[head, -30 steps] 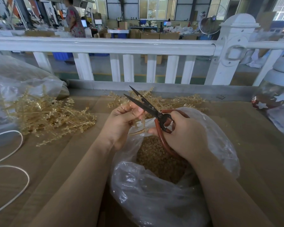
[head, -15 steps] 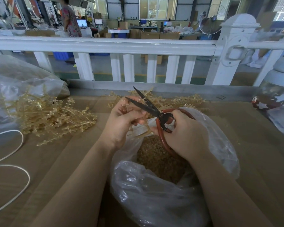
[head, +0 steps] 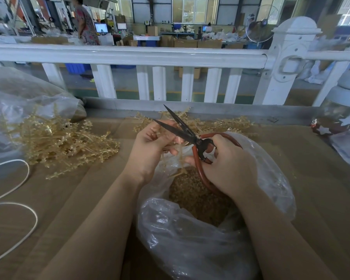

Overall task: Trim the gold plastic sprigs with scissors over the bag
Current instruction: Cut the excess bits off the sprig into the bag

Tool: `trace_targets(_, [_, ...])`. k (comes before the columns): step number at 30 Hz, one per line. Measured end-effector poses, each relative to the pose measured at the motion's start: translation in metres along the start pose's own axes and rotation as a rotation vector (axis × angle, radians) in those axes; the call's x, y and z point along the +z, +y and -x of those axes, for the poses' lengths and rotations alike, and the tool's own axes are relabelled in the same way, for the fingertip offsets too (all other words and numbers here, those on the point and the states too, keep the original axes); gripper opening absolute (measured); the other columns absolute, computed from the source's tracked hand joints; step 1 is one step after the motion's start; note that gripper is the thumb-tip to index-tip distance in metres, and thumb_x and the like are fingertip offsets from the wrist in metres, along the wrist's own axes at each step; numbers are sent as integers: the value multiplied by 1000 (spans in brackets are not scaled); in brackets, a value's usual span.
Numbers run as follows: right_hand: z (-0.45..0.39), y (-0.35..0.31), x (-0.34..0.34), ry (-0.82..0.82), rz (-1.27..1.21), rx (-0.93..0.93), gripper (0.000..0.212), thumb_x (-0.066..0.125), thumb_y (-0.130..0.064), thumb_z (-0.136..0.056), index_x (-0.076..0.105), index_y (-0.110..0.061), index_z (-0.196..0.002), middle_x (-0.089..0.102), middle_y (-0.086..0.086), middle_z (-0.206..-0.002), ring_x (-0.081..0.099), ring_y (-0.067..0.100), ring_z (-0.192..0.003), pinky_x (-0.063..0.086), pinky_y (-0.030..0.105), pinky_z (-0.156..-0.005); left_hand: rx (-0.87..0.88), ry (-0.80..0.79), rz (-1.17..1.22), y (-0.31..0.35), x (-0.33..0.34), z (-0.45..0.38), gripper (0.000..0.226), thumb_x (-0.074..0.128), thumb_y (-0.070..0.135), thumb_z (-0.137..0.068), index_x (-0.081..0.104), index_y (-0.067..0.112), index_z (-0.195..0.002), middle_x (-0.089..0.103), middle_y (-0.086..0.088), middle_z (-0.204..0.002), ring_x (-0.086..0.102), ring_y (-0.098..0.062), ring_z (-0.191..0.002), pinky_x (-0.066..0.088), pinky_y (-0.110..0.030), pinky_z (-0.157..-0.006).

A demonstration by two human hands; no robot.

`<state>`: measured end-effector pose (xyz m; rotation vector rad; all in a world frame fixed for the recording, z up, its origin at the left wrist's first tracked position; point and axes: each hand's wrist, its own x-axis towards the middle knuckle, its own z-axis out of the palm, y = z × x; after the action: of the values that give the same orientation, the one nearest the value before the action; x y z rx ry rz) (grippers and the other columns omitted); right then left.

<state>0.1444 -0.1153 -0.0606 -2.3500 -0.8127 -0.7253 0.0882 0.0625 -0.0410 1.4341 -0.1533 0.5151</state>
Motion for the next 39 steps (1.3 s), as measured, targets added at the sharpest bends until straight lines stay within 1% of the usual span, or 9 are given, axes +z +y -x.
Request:
trace_targets(3, [0, 0, 0, 2, 4, 6, 51, 52, -84, -78, 50, -34, -87, 41, -25, -69, 35, -11, -55, 33, 10, -49, 8, -6, -6, -1, -1, -1, 9, 52, -2, -96, 61, 0, -99, 68, 2, -75, 59, -9, -62, 47, -22, -56])
trace_targets(8, [-1, -4, -2, 8, -41, 32, 77, 29, -94, -73, 63, -27, -91, 42, -27, -66, 38, -10, -54, 44, 16, -50, 24, -29, -2, -1, 1, -1, 22, 48, -2, -98, 64, 11, -90, 65, 4, -70, 58, -7, -59, 46, -19, -55])
trace_targets(13, [-1, -3, -2, -15, -54, 33, 70, 39, -87, -75, 67, -25, -93, 59, -19, -72, 53, 2, -58, 55, 26, -57, 20, -46, 32, -1, 2, -1, 17, 48, 1, -99, 62, 8, -92, 65, 2, -71, 58, -7, -60, 45, -19, -55])
trace_targets(18, [0, -5, -4, 16, -104, 7, 67, 36, -88, -75, 63, -28, -85, 51, -21, -65, 47, -3, -53, 48, 18, -52, 13, -53, 62, 0, 2, -1, 10, 51, 5, -97, 60, 5, -95, 65, 2, -72, 57, -7, -60, 45, -19, -55])
trace_targets(28, [-1, -1, 0, 36, -178, -31, 65, 51, -83, -76, 68, -22, -86, 58, -20, -70, 51, -2, -55, 50, 20, -55, -2, -11, 77, -1, 2, -1, 8, 57, 15, -92, 59, 7, -91, 63, -3, -73, 57, -8, -61, 44, -19, -55])
trace_targets(30, [0, 0, 1, 21, -244, 14, 66, 53, -84, -74, 69, -21, -85, 64, -17, -73, 59, 3, -62, 53, 22, -61, -24, 41, 83, -2, 1, -2, 3, 58, 13, -93, 60, 10, -91, 64, 0, -70, 58, -7, -59, 45, -18, -55])
trace_targets(34, [-2, -1, -2, 45, -445, 200, 61, 53, -88, -65, 66, -29, -76, 64, -18, -68, 62, -1, -72, 46, 9, -65, -28, 82, 94, -1, 1, -1, 2, 59, 12, -92, 59, 12, -91, 65, -1, -70, 60, -6, -57, 46, -18, -56])
trace_targets(36, [-4, -2, -4, 64, -513, 270, 55, 60, -83, -66, 63, -27, -67, 64, -17, -67, 62, 1, -67, 46, 11, -60, -30, 75, 82, -1, 1, -1, 5, 56, 9, -96, 58, 10, -92, 64, -2, -71, 60, -7, -58, 47, -18, -57])
trace_targets(39, [-5, -2, -7, 58, -586, 355, 44, 71, -68, -72, 62, -27, -59, 60, -11, -54, 58, 3, -52, 43, 12, -49, -40, 56, 72, -2, 1, -1, 3, 55, 9, -97, 57, 9, -94, 63, -7, -75, 60, -7, -59, 47, -18, -57])
